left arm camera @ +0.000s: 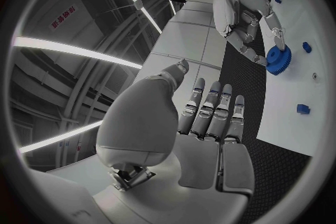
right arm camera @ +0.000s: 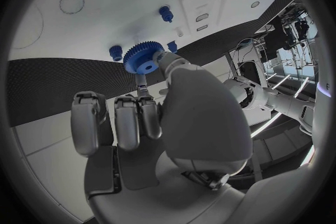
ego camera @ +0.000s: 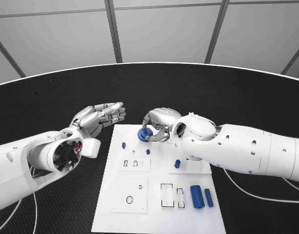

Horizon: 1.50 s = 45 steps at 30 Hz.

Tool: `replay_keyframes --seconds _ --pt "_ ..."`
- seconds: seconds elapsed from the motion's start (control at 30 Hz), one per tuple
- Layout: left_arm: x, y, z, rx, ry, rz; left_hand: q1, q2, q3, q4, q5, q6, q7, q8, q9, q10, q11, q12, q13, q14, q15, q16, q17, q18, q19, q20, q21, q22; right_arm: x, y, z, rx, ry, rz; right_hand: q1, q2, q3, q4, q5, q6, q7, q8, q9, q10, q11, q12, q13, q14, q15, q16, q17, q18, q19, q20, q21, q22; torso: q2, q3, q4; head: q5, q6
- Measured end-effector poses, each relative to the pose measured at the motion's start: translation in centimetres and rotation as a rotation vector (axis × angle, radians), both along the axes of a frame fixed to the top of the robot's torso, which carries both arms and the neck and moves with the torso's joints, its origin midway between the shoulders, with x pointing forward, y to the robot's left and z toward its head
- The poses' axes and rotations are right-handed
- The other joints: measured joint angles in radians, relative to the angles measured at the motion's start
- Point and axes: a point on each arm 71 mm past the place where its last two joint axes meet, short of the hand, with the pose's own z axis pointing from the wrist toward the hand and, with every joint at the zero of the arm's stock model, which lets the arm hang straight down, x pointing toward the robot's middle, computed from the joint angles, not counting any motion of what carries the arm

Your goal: Assemble the parts on the task board

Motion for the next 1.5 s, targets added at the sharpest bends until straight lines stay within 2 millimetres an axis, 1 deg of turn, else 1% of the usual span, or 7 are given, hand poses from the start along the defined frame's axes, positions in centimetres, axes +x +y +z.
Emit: replay_keyframes --seconds 0.23,0.6,0.8,1.07,1.2,1.47,1.5 --pt "0.0 -0.1 0.0 0.000 0.001 -0.001 0.000 0.000 0.000 0.000 0.000 0.000 0.000 0.000 0.000 0.000 0.000 0.000 0.000 0.000 0.000 0.000 0.000 0.000 0.000 0.000 0.000 0.000 0.4 0.4 -0.1 -0.007 0.004 -0.004 0.000 0.000 0.003 -0.003 0.000 0.000 0.000 0.000 0.000 0.000 0.000 0.000 0.000 0.000 0.000 0.000 0.000 0.000 0.000 0.000 0.000 0.000 -0.001 0.0007 -0.0013 0.002 -0.003" --pt "-0.1 -0.1 0.0 0.000 0.002 -0.004 0.000 0.000 0.000 0.000 0.000 0.000 0.000 0.000 0.000 0.000 0.000 0.000 0.000 0.000 0.000 0.000 0.000 0.000 0.000 0.000 0.000 0.000 0.6 0.8 -0.4 -0.032 0.022 0.007 0.000 0.000 0.006 0.000 -0.002 0.000 0.000 0.000 0.000 0.000 0.000 0.000 0.000 0.000 0.000 0.004 0.000 0.000 0.000 0.000 0.000 0.000 -0.002 0.0031 -0.0025 0.006 -0.010" --pt "0.0 -0.1 0.0 0.000 0.002 -0.004 0.000 0.000 0.000 0.000 0.000 0.000 0.000 0.000 0.000 0.000 0.000 0.000 0.000 0.000 0.000 0.000 0.000 0.000 0.000 0.000 0.000 0.000 0.8 0.7 -0.5 -0.042 0.031 0.001 0.000 0.000 0.006 -0.001 -0.002 0.000 0.000 0.000 0.000 0.000 0.000 0.000 0.000 0.000 0.000 0.004 0.000 0.000 0.000 0.000 0.000 0.000 -0.003 0.0031 -0.0039 0.007 -0.013" --pt "0.0 -0.1 0.0 0.000 0.002 -0.004 0.000 0.000 0.000 0.000 0.000 0.000 0.000 0.000 0.000 0.000 0.000 0.000 0.000 0.000 0.000 0.000 0.000 0.000 0.004 -0.004 0.000 -0.005 1.0 0.6 -0.6 -0.047 0.034 -0.013 -0.005 0.005 0.012 -0.006 -0.005 0.000 0.000 0.000 0.000 0.000 0.000 -0.002 0.000 0.000 0.000 0.003 0.000 0.000 0.000 0.000 0.000 0.000 -0.003 0.0032 -0.0035 0.005 -0.014" --pt "0.0 -0.1 0.0 0.000 0.003 -0.004 0.000 0.000 0.000 0.000 0.000 0.000 0.000 0.000 0.000 0.000 0.000 0.000 0.000 0.000 0.000 0.000 0.000 0.000 0.004 -0.004 0.000 -0.005 1.1 0.7 -0.7 -0.053 0.038 -0.010 -0.029 -0.006 0.017 -0.003 -0.007 0.000 0.000 0.000 0.000 0.000 0.000 -0.006 0.000 0.000 0.000 0.003 0.000 0.001 0.000 0.000 0.000 0.000 -0.003 0.0026 -0.0033 0.005 -0.015" --pt "0.0 0.0 0.0 0.000 0.003 -0.004 0.000 0.000 0.000 0.000 0.000 0.000 0.000 0.000 0.000 0.000 0.000 0.000 0.000 0.000 0.000 0.000 0.000 0.000 0.004 -0.004 0.000 -0.005 1.1 0.9 -0.8 -0.062 0.046 -0.002 -0.037 -0.013 0.018 -0.004 -0.007 0.000 0.000 0.000 0.003 0.000 0.000 -0.012 0.000 0.000 0.000 0.003 0.000 0.001 0.000 0.000 0.000 0.000 -0.002 0.0020 -0.0027 0.006 -0.018" --pt "0.0 0.0 0.0 0.000 0.003 -0.003 0.000 0.000 0.000 0.000 0.000 0.000 0.000 0.000 -0.001 0.000 0.000 0.000 0.000 0.000 0.000 0.000 0.000 0.000 0.004 -0.004 0.000 -0.005 1.1 0.9 -0.8 -0.063 0.047 -0.002 -0.041 -0.017 0.018 -0.004 -0.007 0.000 0.000 0.000 0.003 0.000 0.000 -0.012 0.000 0.000 0.000 0.003 0.000 0.001 0.000 0.000 0.000 0.000 -0.002 0.0019 -0.0027 0.006 -0.019"
